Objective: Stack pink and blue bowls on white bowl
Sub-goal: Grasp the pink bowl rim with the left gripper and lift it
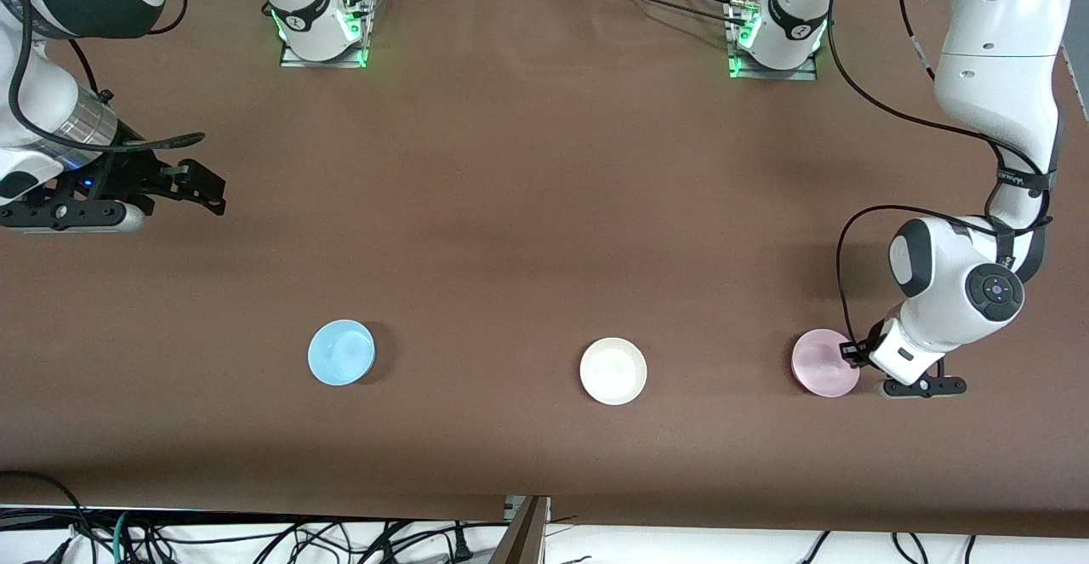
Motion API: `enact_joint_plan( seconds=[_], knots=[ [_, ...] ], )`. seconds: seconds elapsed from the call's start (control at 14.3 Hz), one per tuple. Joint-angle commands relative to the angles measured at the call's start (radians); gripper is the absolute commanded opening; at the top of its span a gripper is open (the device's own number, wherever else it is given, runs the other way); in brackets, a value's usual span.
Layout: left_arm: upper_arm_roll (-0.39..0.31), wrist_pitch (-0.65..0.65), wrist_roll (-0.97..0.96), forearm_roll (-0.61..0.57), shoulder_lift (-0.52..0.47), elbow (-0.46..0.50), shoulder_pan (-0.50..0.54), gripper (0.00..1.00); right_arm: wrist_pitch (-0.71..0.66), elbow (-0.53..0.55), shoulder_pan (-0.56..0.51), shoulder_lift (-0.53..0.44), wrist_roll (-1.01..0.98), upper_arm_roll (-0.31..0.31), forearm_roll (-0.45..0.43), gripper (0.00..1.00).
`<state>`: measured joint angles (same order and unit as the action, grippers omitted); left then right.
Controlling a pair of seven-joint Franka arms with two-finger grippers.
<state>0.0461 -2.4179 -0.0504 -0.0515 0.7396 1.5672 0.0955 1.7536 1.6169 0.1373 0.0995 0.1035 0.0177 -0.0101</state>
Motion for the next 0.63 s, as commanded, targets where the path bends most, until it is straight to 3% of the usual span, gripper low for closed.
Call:
enact_joint_plan(
  seconds=[0.0,0.28,0.56],
  knots=[
    [0.053,0.029,-0.087,0.024,-0.044,0.013,0.000,0.00,0.000,-0.002,0.004,-0.006,0.007,0.002,0.012,1.00],
    [0.162,0.160,-0.342,0.032,-0.144,0.008,0.000,0.00,0.012,-0.003,0.004,-0.004,0.007,0.002,0.012,1.00],
    [0.314,0.171,-0.677,0.013,-0.178,0.007,-0.006,0.00,0.015,-0.005,0.002,-0.003,0.007,0.002,0.015,1.00]
  ],
)
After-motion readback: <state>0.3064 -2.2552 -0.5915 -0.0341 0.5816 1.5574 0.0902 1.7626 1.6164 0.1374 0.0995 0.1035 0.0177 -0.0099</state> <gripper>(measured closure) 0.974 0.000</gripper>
